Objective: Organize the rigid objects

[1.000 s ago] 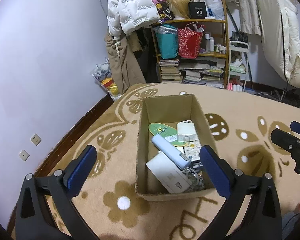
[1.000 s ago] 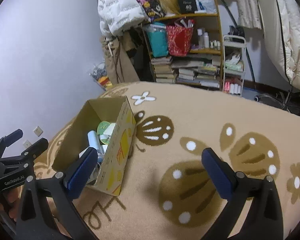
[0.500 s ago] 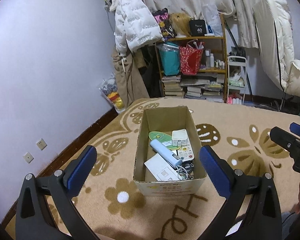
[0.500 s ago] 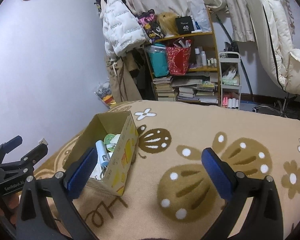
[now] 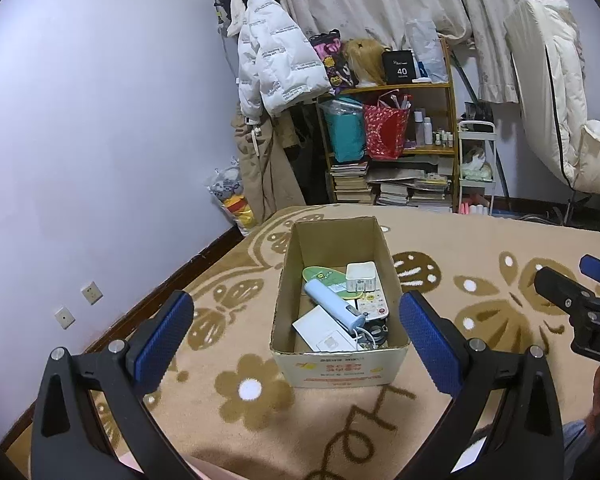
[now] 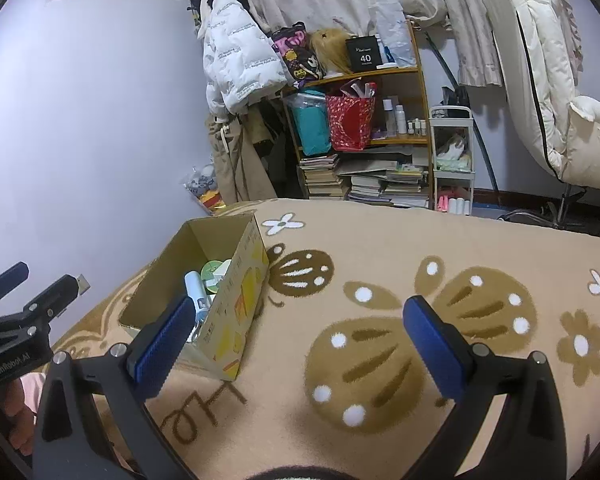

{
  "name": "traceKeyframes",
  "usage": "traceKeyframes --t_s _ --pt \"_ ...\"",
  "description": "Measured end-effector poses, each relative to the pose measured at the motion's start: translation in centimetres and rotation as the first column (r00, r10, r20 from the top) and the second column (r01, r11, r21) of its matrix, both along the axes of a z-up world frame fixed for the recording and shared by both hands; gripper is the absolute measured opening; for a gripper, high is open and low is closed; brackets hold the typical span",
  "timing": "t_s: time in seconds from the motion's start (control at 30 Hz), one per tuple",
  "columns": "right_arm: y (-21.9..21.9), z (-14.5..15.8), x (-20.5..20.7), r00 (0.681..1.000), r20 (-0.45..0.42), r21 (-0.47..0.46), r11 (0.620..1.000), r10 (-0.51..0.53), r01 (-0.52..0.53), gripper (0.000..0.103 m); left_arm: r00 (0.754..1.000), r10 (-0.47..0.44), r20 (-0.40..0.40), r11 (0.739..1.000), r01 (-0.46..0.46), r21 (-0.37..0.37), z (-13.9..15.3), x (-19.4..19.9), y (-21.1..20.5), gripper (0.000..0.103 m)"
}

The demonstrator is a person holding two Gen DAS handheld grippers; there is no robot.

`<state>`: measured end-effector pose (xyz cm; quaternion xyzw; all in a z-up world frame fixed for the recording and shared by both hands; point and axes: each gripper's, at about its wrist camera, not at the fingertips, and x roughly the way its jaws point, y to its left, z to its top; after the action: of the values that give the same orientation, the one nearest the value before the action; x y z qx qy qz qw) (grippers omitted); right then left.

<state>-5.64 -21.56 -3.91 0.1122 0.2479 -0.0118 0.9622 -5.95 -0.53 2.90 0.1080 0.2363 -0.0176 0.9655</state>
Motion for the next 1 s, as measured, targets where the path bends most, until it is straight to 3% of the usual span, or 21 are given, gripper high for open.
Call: traceKeyframes --t_s 1.0 --pt "-0.3 -0.2 -0.1 1.0 -0.007 -0.006 1.0 -0.001 0.001 0.103 1.0 -0.003 -0.023 1.0 0.003 0.013 -1.3 0.5 -0.3 0.102"
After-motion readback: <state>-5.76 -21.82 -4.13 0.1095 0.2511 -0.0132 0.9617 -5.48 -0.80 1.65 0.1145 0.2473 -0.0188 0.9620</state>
